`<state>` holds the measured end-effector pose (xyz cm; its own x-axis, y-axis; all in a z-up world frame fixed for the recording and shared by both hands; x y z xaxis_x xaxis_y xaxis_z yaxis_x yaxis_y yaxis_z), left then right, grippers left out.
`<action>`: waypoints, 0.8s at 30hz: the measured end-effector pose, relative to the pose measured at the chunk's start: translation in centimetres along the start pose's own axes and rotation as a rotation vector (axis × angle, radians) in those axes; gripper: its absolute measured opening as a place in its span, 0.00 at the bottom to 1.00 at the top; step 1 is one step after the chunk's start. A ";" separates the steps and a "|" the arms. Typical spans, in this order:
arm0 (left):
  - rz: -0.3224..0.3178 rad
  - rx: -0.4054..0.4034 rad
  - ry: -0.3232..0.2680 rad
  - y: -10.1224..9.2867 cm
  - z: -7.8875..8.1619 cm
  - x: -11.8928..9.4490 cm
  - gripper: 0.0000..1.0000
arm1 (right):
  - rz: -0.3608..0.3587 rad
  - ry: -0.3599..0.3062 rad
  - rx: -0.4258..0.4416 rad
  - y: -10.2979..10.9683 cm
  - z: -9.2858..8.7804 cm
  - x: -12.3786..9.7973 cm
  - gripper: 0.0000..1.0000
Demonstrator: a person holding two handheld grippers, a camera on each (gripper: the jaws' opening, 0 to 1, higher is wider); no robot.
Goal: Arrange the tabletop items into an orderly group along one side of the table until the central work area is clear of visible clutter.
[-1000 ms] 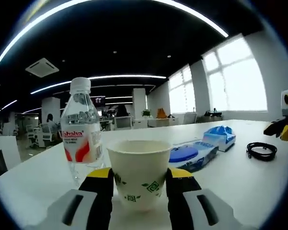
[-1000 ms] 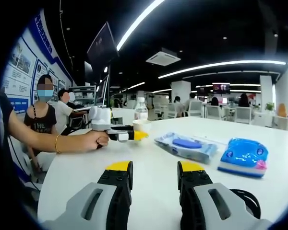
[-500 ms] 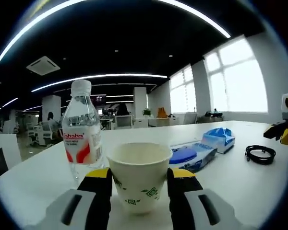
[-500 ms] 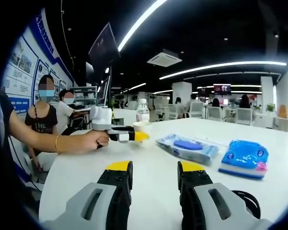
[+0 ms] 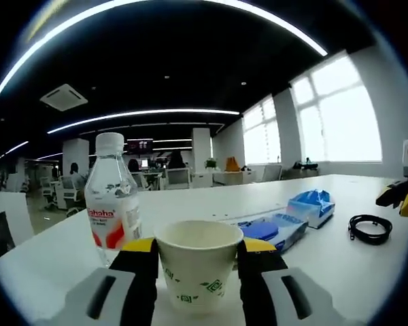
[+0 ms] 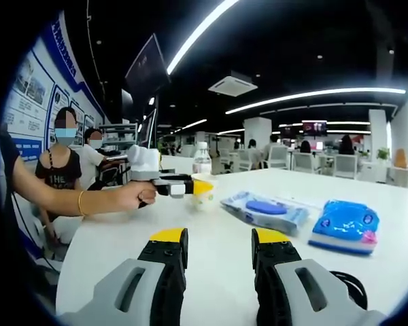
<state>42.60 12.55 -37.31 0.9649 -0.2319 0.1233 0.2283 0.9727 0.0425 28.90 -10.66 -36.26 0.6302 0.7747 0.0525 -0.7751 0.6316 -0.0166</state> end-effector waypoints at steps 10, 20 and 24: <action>0.043 0.006 -0.063 0.6 1.0 0.3 0.41 | 0.004 -0.004 0.000 0.2 0.1 0.0 0.36; 0.085 0.022 -0.106 0.8 1.2 1.3 0.40 | 0.001 -0.004 0.003 0.2 0.1 -0.2 0.35; 0.090 0.035 -0.112 0.8 1.1 1.7 0.40 | 0.001 -0.006 0.004 0.2 0.2 -0.2 0.35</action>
<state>44.25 12.88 -35.94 0.9602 -0.1461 0.2382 0.1355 0.9889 0.0605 28.60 -10.70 -36.12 0.6292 0.7750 0.0588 -0.7759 0.6308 -0.0124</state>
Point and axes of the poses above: the point that each gripper's makers call its tool centre point, and the gripper's own axes: x roughly forward along the fingers, y roughly to its left, z roughly out of its top, the point moved 1 cm from there along -x, roughly backward along the fingers, and after that the axes turned 9 degrees about -y, right-handed, at the moved point
